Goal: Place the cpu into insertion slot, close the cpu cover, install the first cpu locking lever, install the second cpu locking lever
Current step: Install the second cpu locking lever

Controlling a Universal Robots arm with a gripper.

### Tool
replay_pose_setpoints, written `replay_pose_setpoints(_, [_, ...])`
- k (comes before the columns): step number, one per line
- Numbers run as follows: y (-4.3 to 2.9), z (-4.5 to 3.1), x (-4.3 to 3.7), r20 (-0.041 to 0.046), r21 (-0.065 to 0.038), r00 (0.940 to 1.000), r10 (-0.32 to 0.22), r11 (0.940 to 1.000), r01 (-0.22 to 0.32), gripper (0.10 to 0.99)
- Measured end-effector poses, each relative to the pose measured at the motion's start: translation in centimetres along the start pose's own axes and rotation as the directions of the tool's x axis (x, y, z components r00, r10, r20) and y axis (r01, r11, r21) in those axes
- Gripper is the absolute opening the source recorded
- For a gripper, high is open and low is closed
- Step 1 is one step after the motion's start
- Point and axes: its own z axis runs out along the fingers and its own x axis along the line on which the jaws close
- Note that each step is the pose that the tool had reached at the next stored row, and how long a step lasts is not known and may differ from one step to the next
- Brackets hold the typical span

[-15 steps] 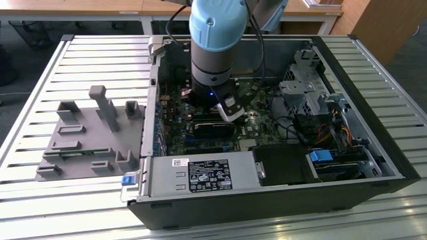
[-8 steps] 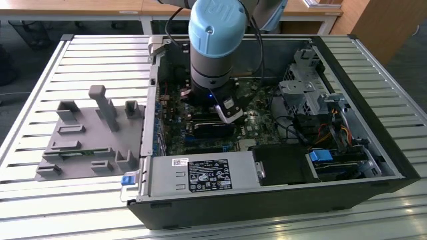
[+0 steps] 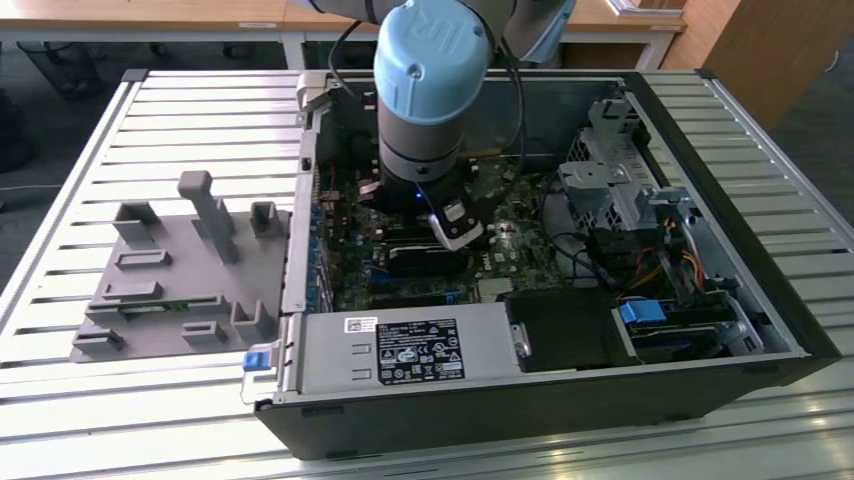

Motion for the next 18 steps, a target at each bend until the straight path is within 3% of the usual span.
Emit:
replay_pose_setpoints(7, [-0.01, 0.0, 0.04, -0.0002, -0.003, 1.0, 0.0, 1.0, 0.0, 0.106])
replay_pose_setpoints(18, [0.53, -1.46, 0.04, 0.0, -0.004, 1.0, 0.0, 1.0, 0.0, 0.106])
